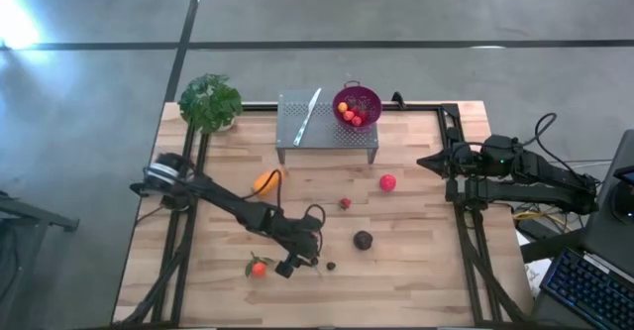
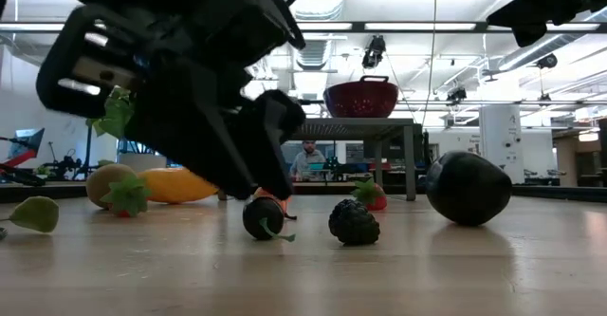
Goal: Pick & Place Fruit
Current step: Put the black cherry into the violet strainer bowl on the shelf
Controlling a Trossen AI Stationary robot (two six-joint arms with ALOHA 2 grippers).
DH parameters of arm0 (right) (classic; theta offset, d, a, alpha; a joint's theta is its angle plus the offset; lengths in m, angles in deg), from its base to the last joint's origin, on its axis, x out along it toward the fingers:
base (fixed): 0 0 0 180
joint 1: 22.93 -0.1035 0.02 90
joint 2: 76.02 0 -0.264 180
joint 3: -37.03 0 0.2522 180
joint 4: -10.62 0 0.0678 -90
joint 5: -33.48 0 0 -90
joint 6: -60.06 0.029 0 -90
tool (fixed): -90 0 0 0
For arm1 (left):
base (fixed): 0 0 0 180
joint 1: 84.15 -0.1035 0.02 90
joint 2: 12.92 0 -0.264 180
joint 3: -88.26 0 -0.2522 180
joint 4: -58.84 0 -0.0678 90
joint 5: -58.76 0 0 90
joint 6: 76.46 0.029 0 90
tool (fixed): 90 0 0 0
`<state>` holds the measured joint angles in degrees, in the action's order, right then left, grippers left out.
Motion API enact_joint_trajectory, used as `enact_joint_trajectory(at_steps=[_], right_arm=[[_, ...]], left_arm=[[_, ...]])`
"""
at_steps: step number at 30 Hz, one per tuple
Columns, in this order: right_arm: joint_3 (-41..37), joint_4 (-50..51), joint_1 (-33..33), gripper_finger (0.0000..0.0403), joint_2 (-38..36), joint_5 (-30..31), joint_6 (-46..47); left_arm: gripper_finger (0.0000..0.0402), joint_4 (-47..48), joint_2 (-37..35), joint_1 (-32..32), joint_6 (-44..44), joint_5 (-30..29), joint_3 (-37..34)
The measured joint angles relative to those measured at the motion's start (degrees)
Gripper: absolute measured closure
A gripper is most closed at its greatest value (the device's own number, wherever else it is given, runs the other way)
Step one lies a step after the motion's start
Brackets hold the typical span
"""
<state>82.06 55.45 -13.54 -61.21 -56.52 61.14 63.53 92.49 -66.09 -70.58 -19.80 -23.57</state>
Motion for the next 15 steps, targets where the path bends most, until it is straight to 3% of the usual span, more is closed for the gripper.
enact_joint_trajectory(at_steps=[15], right_arm=[[0.0,0.0,-0.01,0.0394,0.0,0.0,0.0]], left_arm=[[0.0227,-1.38,3.4,-0.04,-0.33,0.0,0.1]])
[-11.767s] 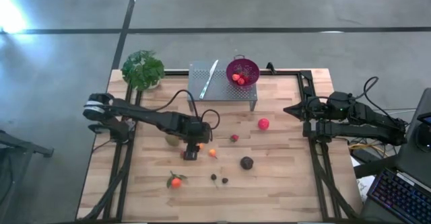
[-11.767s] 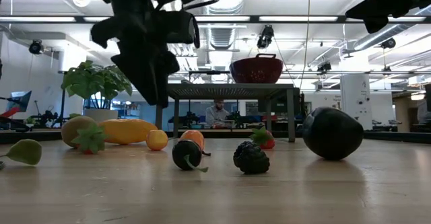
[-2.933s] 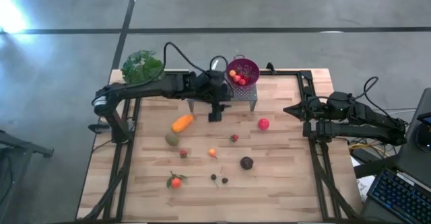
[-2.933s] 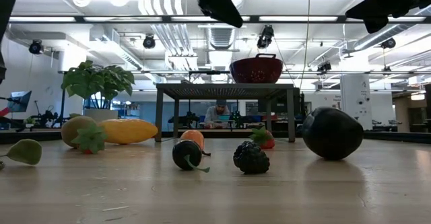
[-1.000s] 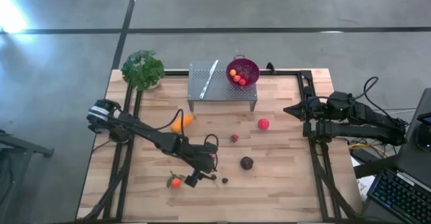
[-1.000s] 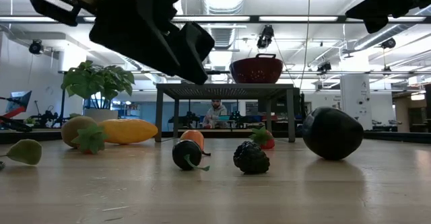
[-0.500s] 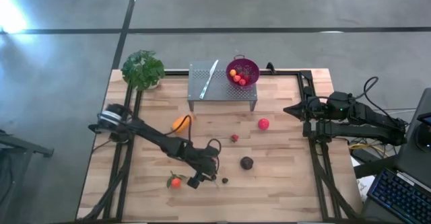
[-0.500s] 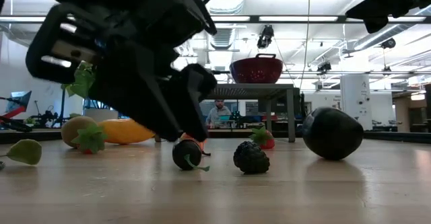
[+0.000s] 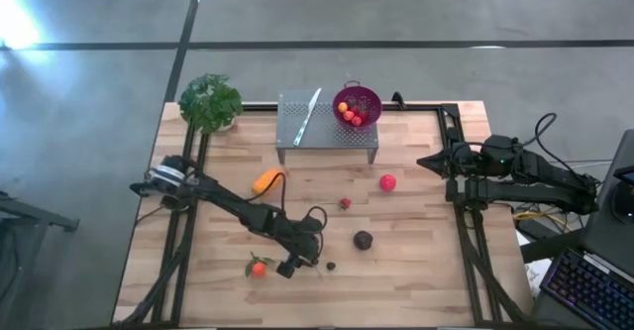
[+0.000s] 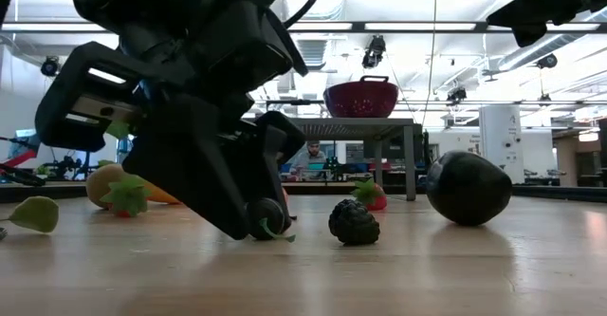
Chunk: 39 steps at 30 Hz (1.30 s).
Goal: Pick & Place Fruit
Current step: Put the black cherry into the violet strainer bowl on the shelf
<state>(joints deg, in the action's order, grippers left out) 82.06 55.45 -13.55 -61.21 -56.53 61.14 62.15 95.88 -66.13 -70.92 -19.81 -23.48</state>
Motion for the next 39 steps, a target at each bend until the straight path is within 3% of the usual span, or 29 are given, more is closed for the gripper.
enact_joint_trajectory(at_steps=[14,39], right_arm=[[0.0,0.0,0.01,0.0394,0.02,0.0,0.0],[0.0,0.0,-0.01,0.0394,0.02,0.0,0.0]], left_arm=[[0.0276,-1.24,0.41,-0.02,0.0,-0.04,0.0],[0.0273,-0.42,0.04,0.05,-1.81,0.08,2.61]])
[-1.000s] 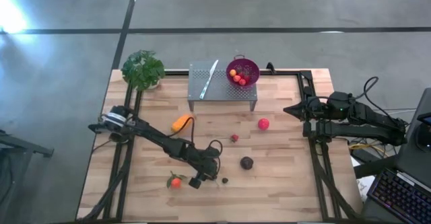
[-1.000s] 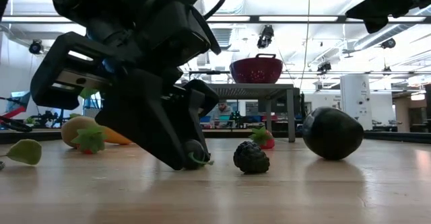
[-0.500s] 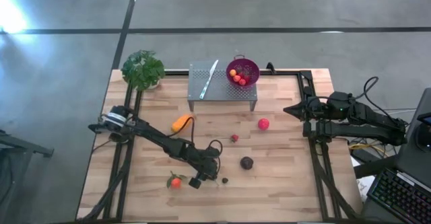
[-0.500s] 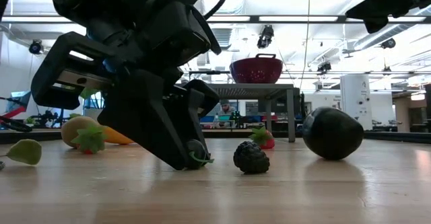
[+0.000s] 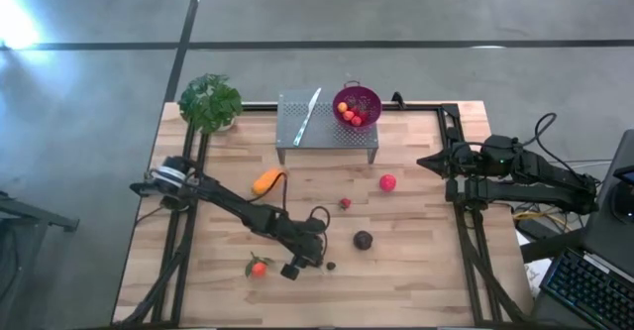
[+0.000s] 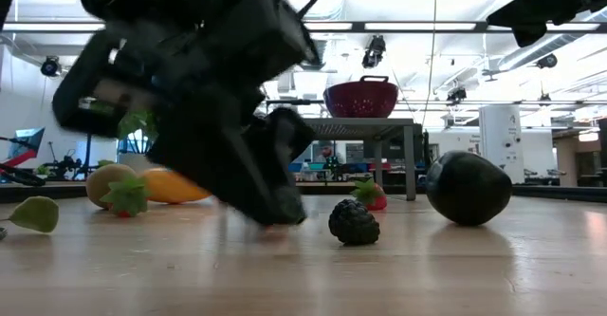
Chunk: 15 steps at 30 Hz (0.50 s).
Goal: Pick & Place Fruit
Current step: Put the black cherry into the violet strainer bowl on the shelf
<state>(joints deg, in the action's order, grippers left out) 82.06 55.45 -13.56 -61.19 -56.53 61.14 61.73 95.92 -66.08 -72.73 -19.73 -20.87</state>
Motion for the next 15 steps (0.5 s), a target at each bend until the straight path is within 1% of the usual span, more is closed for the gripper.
enact_joint_trajectory(at_steps=[5,9,12,15], right_arm=[[0.0,0.0,0.01,0.0394,-0.02,0.0,0.0],[0.0,0.0,0.0,0.0394,-0.02,0.0,0.0],[0.0,0.0,0.02,0.0394,-0.01,0.0,0.0],[0.0,0.0,0.01,0.0394,-0.01,0.0,0.0]], left_arm=[[0.0274,0.64,-0.77,-0.59,2.61,-2.16,4.26],[0.027,2.55,-0.77,-1.38,7.57,-7.35,8.24],[0.0272,4.43,-0.79,-2.33,12.0,-12.93,11.25],[0.0275,4.61,-0.79,-3.48,16.02,-21.48,13.91]])
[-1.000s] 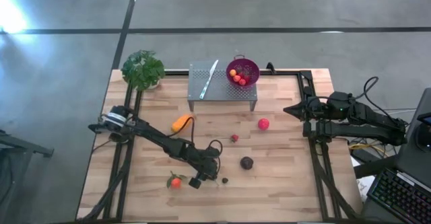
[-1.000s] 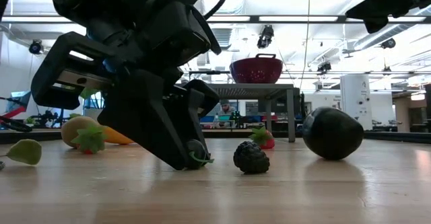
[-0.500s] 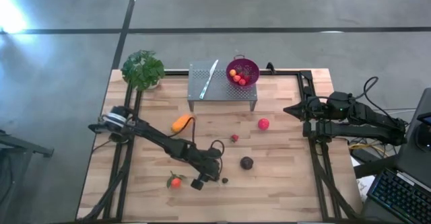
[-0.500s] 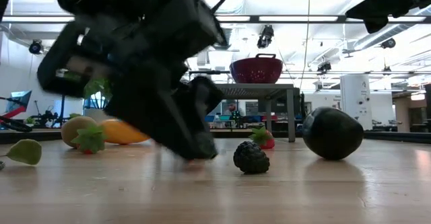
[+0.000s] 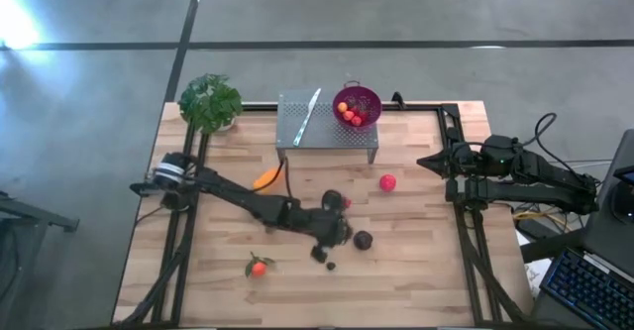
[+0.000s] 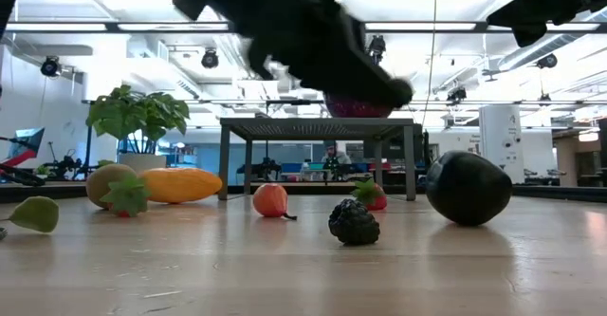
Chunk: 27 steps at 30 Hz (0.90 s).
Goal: Pick & Place Fruit
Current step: Put the black cherry into the violet strainer bowl on the shelf
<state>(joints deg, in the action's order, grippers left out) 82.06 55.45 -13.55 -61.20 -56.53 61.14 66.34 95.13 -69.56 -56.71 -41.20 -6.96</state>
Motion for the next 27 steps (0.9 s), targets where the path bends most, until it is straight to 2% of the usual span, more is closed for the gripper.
enact_joint_trajectory(at_steps=[4,8,12,17,22,27], right_arm=[[0.0,0.0,-0.01,0.0394,-0.01,0.0,0.0],[0.0,0.0,-0.01,0.0394,-0.01,0.0,0.0],[0.0,0.0,-0.01,0.0394,0.0,0.0,0.0],[0.0,0.0,-0.01,0.0394,0.01,0.0,0.0],[0.0,0.0,-0.01,0.0394,0.0,0.0,0.0],[0.0,0.0,-0.01,0.0394,-0.01,0.0,0.0]], left_arm=[[0.0274,-0.03,0.0,-2.08,5.42,-12.01,3.96],[0.0272,-0.01,0.0,-4.85,9.96,-17.95,8.54],[0.0272,0.31,0.0,-8.17,13.09,-18.64,14.02],[0.0271,6.15,-0.02,-12.64,14.31,-18.39,22.3],[0.0274,12.15,-0.09,-17.35,12.66,-17.61,29.51],[0.0273,15.49,-0.09,-22.63,9.57,-14.48,33.36]])
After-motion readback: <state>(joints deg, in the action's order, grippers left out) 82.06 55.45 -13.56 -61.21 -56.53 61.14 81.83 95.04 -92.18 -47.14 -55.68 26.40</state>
